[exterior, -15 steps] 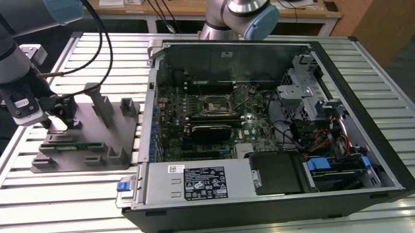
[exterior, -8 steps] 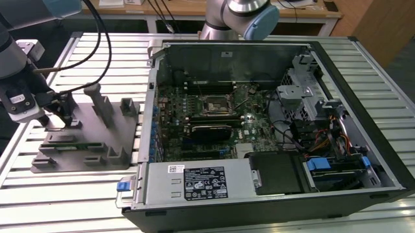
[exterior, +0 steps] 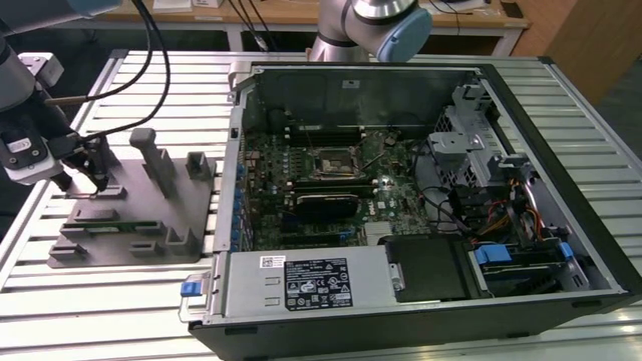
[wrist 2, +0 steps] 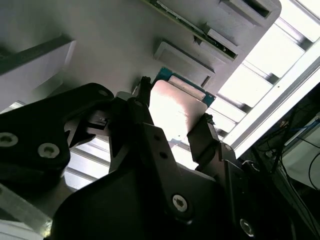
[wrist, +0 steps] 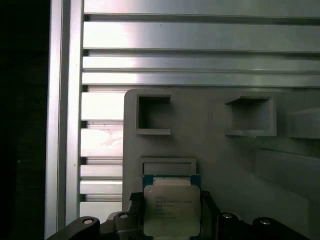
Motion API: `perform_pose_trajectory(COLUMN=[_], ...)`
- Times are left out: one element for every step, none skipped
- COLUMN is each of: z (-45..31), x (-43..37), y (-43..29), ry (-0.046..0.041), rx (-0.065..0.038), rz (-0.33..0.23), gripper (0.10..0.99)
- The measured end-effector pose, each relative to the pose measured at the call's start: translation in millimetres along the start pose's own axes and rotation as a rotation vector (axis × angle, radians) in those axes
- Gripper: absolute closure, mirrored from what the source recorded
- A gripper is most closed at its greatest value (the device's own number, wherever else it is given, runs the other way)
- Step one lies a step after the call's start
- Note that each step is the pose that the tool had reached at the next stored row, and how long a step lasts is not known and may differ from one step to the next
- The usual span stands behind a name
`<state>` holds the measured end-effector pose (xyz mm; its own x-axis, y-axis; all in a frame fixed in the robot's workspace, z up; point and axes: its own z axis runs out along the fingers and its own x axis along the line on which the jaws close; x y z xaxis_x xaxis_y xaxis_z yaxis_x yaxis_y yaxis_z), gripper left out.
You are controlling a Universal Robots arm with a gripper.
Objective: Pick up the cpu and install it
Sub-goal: 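Pick up the cpu and move it towards the insertion slot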
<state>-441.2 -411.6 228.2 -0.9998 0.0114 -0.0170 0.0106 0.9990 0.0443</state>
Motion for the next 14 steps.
perform_pose_trajectory(z=[-1.3,-2.6,-3.9,-5.2,-6.6,-7.8,-9.1,-10.4,-11.6,-12.8,-14.0,-15.3,-16.4,-17.6], x=[0.0,0.0,-0.1,-0.1,-0.1,-0.1,-0.2,-0.2,-0.2,-0.2,-0.2,-0.3,-0.3,-0.3], y=[0.1,0.1,0.2,0.2,0.3,0.4,0.4,0.5,0.5,0.6,0.6,0.7,0.7,0.8], ry=[0.0,-0.0001,-0.0001,-0.0001,0.0,0.0,0.0,0.0,-0.0001,-0.0001,-0.0001,0.0,0.0,-0.0001], rx=[0.0,0.0,0.0,0.0,0.0,0.0,0.0,0.0,0.0,0.0,0.0,0.0,0.0,0.0], rz=[0.0,0.0,0.0,0.0,0.0,0.0,0.0,0.0,0.0,0.0,0.0,0.0,0.0,0.0], gripper=[0.541,0.541,0.541,0.541,0.541,0.541,0.541,0.541,0.541,0.541,0.541,0.541,0.541,0.541])
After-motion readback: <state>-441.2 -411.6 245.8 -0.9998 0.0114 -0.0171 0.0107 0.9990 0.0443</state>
